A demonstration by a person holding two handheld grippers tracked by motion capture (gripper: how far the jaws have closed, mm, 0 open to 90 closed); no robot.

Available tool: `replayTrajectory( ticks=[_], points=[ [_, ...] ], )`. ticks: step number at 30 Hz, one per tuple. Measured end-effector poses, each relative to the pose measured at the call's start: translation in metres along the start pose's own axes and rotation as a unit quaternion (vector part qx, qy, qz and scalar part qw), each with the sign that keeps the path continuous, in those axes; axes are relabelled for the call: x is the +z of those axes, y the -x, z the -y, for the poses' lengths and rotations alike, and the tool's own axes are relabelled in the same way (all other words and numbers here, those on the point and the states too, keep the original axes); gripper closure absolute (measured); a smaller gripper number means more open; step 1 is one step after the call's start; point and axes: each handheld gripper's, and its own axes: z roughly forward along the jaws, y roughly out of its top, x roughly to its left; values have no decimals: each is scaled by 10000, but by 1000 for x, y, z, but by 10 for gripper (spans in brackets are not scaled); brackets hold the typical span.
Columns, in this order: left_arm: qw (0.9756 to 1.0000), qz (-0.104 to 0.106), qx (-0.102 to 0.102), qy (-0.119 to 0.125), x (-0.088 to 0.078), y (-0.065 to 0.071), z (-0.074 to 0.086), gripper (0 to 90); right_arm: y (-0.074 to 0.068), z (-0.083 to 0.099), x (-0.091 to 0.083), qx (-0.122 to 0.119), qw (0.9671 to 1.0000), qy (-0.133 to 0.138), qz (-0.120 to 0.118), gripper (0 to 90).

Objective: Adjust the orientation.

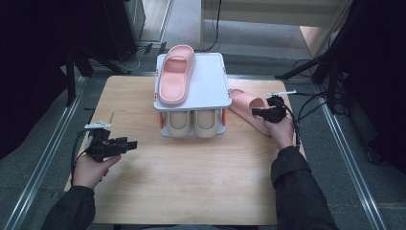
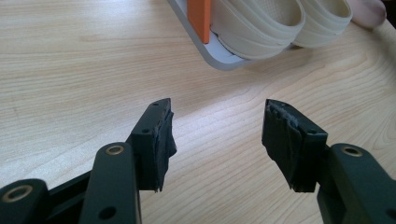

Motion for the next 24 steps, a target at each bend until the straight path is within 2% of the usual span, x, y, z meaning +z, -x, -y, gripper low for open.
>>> replayTrajectory(
  ticks=[2,7,10,13,15,16,19,24],
  points=[
    [10000,17,1,-4,1,0,-1,433,-7,0,2,-17,9999,-28,-117,900],
    [9999,53,77,-42,5,2,-4,432,-24,2,4,-93,9997,5,-245,900],
    [9999,81,99,-70,8,4,-6,431,-34,2,7,-128,9996,-43,-244,900],
    [9998,78,148,-74,10,4,-6,432,-41,1,11,-143,9992,-26,-380,900],
    [9998,91,117,-103,12,4,-6,432,-47,-1,14,-234,9993,-41,-304,900],
    [9998,90,114,-123,12,4,-6,432,-49,-2,14,-301,9993,34,-219,900],
    [9998,103,138,-119,12,4,-6,431,-47,-6,8,-196,9992,292,-187,900],
    [9998,126,85,-127,14,1,-6,432,-35,-4,1,-82,9995,283,-92,900]
  ],
)
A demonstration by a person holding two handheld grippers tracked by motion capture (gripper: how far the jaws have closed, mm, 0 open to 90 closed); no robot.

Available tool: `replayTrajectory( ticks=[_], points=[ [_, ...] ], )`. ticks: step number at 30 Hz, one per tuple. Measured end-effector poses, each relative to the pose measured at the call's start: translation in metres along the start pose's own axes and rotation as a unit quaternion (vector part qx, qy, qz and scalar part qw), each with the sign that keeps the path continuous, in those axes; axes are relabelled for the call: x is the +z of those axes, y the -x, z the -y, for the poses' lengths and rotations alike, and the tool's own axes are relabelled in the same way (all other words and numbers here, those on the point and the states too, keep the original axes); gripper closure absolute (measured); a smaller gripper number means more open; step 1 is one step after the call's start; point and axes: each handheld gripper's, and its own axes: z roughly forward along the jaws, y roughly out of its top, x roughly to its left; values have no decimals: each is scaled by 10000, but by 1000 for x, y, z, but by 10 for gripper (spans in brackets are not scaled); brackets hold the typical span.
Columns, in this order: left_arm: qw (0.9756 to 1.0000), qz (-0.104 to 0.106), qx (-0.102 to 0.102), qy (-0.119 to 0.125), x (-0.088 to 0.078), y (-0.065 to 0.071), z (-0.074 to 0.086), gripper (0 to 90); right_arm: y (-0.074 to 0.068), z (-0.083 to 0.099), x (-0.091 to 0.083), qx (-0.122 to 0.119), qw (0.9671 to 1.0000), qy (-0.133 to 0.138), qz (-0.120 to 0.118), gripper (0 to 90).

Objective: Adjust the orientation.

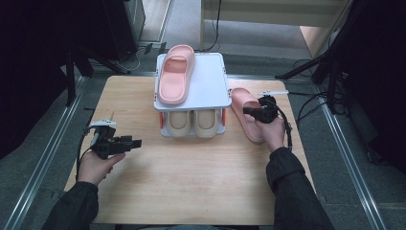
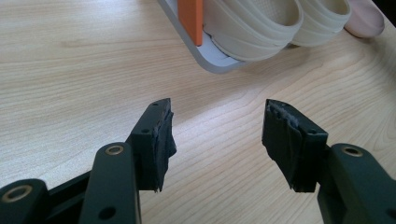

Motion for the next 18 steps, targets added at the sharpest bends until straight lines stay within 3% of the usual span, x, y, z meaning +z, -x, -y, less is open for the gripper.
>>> replayTrajectory(
  ticks=[3,9,14,18],
  points=[
    [10000,-10,48,-4,0,1,0,432,8,0,-7,71,9999,71,105,899],
    [10000,-1,11,-16,1,-1,-1,432,26,3,-24,46,9992,209,333,787],
    [10000,8,14,-9,3,0,-2,432,39,5,-35,149,9979,365,516,663],
    [10000,24,36,-46,6,1,-1,432,48,9,-36,287,9974,335,562,627]
  ],
)
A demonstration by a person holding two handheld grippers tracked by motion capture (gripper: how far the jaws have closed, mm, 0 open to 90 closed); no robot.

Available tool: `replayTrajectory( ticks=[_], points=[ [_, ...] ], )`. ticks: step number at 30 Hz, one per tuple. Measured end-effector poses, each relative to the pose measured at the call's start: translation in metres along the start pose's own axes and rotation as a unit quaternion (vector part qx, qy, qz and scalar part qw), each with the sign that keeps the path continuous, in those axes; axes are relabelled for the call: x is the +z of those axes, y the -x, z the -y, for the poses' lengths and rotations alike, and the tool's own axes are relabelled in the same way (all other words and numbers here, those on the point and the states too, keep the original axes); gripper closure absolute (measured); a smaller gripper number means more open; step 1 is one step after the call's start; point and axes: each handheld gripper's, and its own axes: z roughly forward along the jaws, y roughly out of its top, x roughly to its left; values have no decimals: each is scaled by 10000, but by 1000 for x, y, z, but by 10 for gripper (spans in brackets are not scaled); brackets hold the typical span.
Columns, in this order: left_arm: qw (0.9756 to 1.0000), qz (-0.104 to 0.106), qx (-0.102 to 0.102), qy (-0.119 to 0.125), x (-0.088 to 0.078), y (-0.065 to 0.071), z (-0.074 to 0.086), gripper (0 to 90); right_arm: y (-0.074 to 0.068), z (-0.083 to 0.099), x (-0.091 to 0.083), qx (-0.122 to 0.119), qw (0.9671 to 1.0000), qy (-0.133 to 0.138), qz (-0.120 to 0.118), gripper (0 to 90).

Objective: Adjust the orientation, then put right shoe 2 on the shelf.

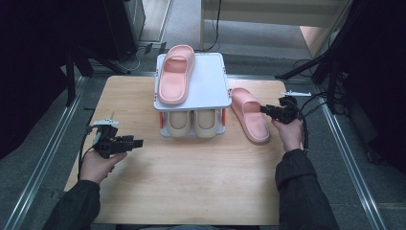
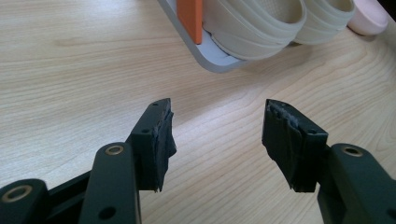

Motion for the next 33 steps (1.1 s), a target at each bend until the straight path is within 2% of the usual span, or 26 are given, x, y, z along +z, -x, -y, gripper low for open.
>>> replayTrajectory(
  ticks=[4,7,10,16,20,26,31,33],
  points=[
    [10000,-24,57,-64,-1,1,3,432,3,1,3,61,10000,27,68,574],
    [10000,-27,-5,-18,-1,-1,3,432,3,2,9,4,9999,-17,132,559],
    [10000,-17,-49,-23,-1,-2,3,432,3,3,12,28,9998,-43,171,552],
    [10000,-2,-7,-47,0,0,5,432,6,4,17,38,9997,-47,224,553],
    [10000,-14,-45,-34,-3,0,9,432,7,2,25,89,9996,-166,231,557],
    [9999,-67,-139,1,-9,-3,15,432,6,-1,41,73,9994,-203,283,601],
    [9997,-66,-198,110,-12,-4,16,432,10,1,46,273,9991,-220,253,660],
    [9998,-57,-174,67,-11,-4,15,432,11,2,45,340,9988,-221,262,713]
  ],
)
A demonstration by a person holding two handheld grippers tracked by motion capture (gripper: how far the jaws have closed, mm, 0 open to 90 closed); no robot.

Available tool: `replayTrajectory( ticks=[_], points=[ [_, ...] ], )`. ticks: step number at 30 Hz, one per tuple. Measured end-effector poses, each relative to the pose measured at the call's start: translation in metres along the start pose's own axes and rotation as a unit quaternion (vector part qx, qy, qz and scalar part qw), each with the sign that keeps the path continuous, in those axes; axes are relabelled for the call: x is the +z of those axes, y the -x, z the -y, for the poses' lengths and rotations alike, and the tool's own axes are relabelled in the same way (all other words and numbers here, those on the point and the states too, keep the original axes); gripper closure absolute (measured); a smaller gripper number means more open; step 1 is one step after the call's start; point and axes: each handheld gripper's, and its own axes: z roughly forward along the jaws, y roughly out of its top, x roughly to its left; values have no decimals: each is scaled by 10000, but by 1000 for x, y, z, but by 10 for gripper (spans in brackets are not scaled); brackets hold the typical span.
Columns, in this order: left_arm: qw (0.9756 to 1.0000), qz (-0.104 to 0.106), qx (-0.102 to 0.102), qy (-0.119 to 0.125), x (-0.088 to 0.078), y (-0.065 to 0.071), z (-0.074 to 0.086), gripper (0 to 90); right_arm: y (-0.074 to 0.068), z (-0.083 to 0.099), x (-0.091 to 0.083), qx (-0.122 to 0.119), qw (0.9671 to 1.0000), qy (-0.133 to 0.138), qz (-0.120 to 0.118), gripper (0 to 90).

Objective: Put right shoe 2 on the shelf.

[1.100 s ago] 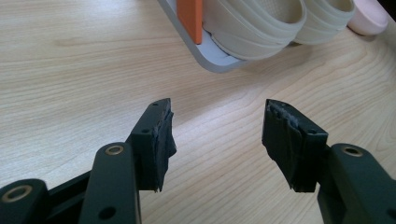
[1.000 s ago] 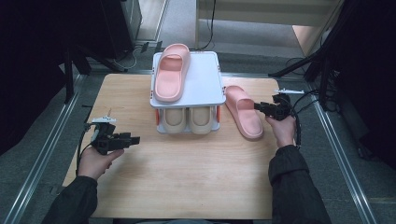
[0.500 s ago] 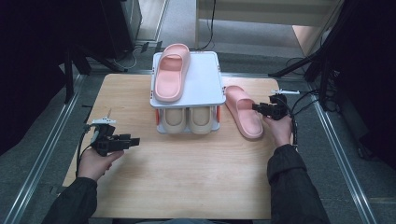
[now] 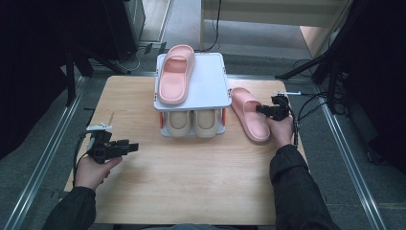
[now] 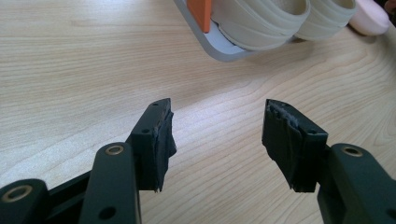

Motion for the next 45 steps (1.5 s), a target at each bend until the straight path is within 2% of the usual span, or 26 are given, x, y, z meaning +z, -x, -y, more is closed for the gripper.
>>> replayTrajectory(
  ticks=[5,7,10,14,20,22,25,27,31,34,38,43,45],
  points=[
    [10000,18,28,-10,2,0,-2,432,0,-1,-4,89,9999,-45,50,795],
    [10000,14,27,-27,3,0,-2,432,1,-2,-6,183,9998,-72,25,807],
    [10000,21,3,-13,4,1,-2,434,0,-4,-10,397,9991,-128,111,816],
    [10000,33,74,-22,6,3,-5,434,-2,-7,-18,645,9979,-99,-10,819],
    [9999,108,79,-34,9,4,-8,433,-15,-16,-31,604,9981,-133,-43,819],
    [9999,59,127,-46,10,5,-9,433,-19,-21,-35,548,9984,-115,37,818],
    [9998,118,152,-11,11,7,-12,433,-22,-31,-42,528,9983,-216,101,818],
    [9997,124,192,-25,12,8,-12,433,-25,-37,-48,470,9987,-109,163,817],
    [9997,132,203,-27,12,7,-14,433,-31,-49,-57,439,9986,-170,240,816],
    [9997,116,195,-6,12,6,-15,433,-33,-56,-63,494,9984,-243,160,814],
    [9996,93,282,19,10,7,-17,433,-39,-68,-69,425,9983,-332,212,814],
    [9994,130,312,24,9,5,-22,433,-50,-85,-80,400,9988,-203,202,813],
    [9994,162,278,104,10,5,-22,433,-55,-93,-85,395,9989,-152,203,811]
  ],
)
